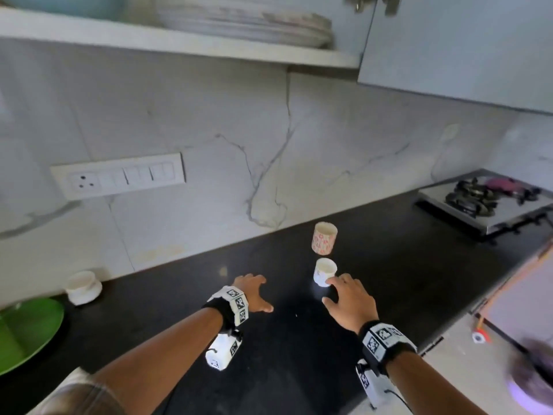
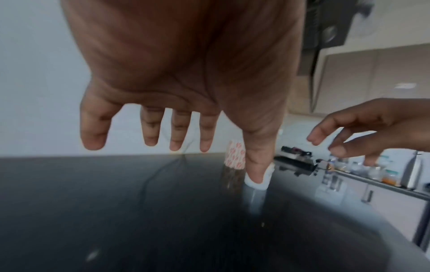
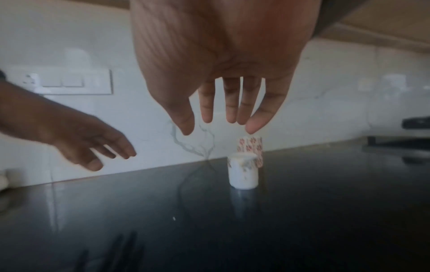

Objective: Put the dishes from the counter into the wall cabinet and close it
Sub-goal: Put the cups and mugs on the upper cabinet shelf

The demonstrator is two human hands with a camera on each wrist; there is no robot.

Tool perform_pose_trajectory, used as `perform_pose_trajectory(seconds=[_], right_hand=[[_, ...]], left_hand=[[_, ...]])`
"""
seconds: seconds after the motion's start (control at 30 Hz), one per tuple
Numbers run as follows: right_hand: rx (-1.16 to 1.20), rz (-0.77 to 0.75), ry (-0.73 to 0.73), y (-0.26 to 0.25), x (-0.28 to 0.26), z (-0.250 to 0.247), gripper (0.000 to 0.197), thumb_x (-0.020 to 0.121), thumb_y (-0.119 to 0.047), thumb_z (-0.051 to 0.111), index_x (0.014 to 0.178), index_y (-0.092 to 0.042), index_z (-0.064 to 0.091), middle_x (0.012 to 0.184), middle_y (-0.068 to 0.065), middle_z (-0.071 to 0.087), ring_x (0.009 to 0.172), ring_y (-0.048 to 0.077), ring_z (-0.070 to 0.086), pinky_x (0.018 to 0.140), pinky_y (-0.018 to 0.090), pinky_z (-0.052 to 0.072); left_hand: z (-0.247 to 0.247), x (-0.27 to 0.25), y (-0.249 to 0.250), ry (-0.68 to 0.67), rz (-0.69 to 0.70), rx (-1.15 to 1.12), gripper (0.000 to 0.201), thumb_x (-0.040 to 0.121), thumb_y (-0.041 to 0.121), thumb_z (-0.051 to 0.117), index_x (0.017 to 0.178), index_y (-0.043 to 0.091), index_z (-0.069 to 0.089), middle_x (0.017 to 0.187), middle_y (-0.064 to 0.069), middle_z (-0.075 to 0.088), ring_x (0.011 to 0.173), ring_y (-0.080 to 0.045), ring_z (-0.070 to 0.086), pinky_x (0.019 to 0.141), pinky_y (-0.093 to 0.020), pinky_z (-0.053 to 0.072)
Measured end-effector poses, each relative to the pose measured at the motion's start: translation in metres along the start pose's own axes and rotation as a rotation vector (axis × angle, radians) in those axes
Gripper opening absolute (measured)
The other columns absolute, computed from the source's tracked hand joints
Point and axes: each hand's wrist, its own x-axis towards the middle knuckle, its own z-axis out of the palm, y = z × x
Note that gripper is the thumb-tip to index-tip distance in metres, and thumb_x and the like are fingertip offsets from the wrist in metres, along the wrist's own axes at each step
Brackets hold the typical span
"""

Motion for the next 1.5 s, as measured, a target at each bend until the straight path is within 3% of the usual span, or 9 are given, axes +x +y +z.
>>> perform_pose_trajectory(seconds=[0.17, 0.27, 0.53, 0.87, 1.03, 1.17, 1.3, 1.4, 1.5], right_hand=[[0.087, 0.107, -0.040, 0.043, 0.039, 0.032, 0.062, 0.084, -0.046, 0.061, 0.139, -0.035, 0.036, 0.136, -0.003, 0.044, 0.123, 0.023, 0.045, 0.082, 0.046, 0.053], [0.160, 0.155, -0.067, 0.058, 0.071, 0.042, 0.072, 0.080, -0.050, 0.066, 0.141, -0.037, 0.032, 0.139, 0.000, 0.043, 0.127, 0.027, 0.045, 0.087, 0.048, 0.049], [0.251, 0.083, -0.143, 0.062, 0.146, 0.069, 0.100, 0.067, -0.054, 0.077, 0.147, -0.038, 0.020, 0.141, 0.002, 0.043, 0.123, 0.031, 0.050, 0.090, 0.047, 0.048], [0.258, 0.064, -0.049, 0.049, 0.163, 0.100, 0.081, 0.075, -0.037, 0.075, 0.141, -0.039, 0.028, 0.123, 0.003, 0.048, 0.103, 0.029, 0.060, 0.070, 0.038, 0.051], [0.308, 0.026, -0.048, 0.046, 0.155, 0.098, 0.083, 0.074, -0.037, 0.078, 0.142, -0.039, 0.030, 0.126, 0.001, 0.050, 0.106, 0.028, 0.060, 0.078, 0.041, 0.051], [0.353, -0.166, -0.016, 0.033, 0.134, 0.094, 0.084, 0.071, -0.041, 0.079, 0.139, -0.048, 0.032, 0.121, -0.012, 0.049, 0.105, 0.017, 0.059, 0.081, 0.040, 0.053], [0.312, -0.405, -0.003, 0.011, 0.113, 0.072, 0.085, 0.070, -0.043, 0.078, 0.141, -0.049, 0.031, 0.121, -0.018, 0.049, 0.107, 0.009, 0.057, 0.082, 0.037, 0.055], [0.297, -0.507, 0.058, -0.010, 0.100, 0.044, 0.084, 0.070, -0.041, 0.079, 0.141, -0.044, 0.035, 0.122, -0.019, 0.050, 0.106, 0.005, 0.056, 0.081, 0.037, 0.056], [0.306, -0.567, 0.128, -0.031, 0.091, 0.010, 0.085, 0.069, -0.039, 0.081, 0.141, -0.042, 0.038, 0.123, -0.016, 0.052, 0.109, 0.008, 0.056, 0.083, 0.037, 0.055]], left_hand=[[0.059, 0.037, -0.026, -0.026, -0.168, 0.001, 0.120, 0.048, 0.072, 0.075, 0.150, 0.031, 0.025, 0.157, -0.008, 0.026, 0.146, -0.036, 0.017, 0.114, -0.058, 0.026], [0.059, 0.039, -0.031, -0.060, -0.271, -0.028, 0.120, 0.057, 0.062, 0.082, 0.153, 0.030, 0.017, 0.163, -0.010, 0.010, 0.147, -0.043, 0.003, 0.115, -0.061, 0.023], [0.061, 0.049, -0.043, -0.088, -0.323, -0.116, 0.123, 0.055, 0.055, 0.089, 0.154, 0.027, 0.020, 0.163, -0.011, 0.007, 0.147, -0.047, 0.002, 0.117, -0.055, 0.021], [0.073, 0.058, -0.053, -0.087, -0.342, -0.154, 0.126, 0.049, 0.055, 0.091, 0.152, 0.034, 0.022, 0.164, -0.004, 0.005, 0.148, -0.043, -0.002, 0.112, -0.066, 0.023], [0.075, 0.055, -0.054, -0.087, -0.343, -0.175, 0.127, 0.048, 0.057, 0.090, 0.152, 0.035, 0.021, 0.164, -0.001, 0.003, 0.148, -0.041, -0.004, 0.110, -0.068, 0.023], [0.074, 0.047, -0.052, -0.102, -0.317, -0.171, 0.119, 0.058, 0.058, 0.085, 0.153, 0.035, 0.018, 0.164, -0.001, 0.001, 0.149, -0.038, -0.006, 0.111, -0.069, 0.020], [0.063, 0.024, -0.037, -0.085, -0.252, -0.052, 0.083, 0.072, 0.058, 0.075, 0.143, 0.034, 0.038, 0.155, 0.001, 0.031, 0.146, -0.030, 0.022, 0.109, -0.069, 0.017], [0.043, 0.004, -0.027, -0.041, -0.165, -0.017, 0.059, 0.078, 0.067, 0.064, 0.127, 0.035, 0.055, 0.129, 0.007, 0.058, 0.122, -0.022, 0.054, 0.104, -0.048, 0.038], [0.006, -0.021, -0.017, 0.035, -0.059, -0.054, 0.047, 0.083, 0.065, 0.058, 0.119, 0.035, 0.060, 0.117, 0.011, 0.065, 0.106, -0.016, 0.062, 0.091, -0.035, 0.048]])
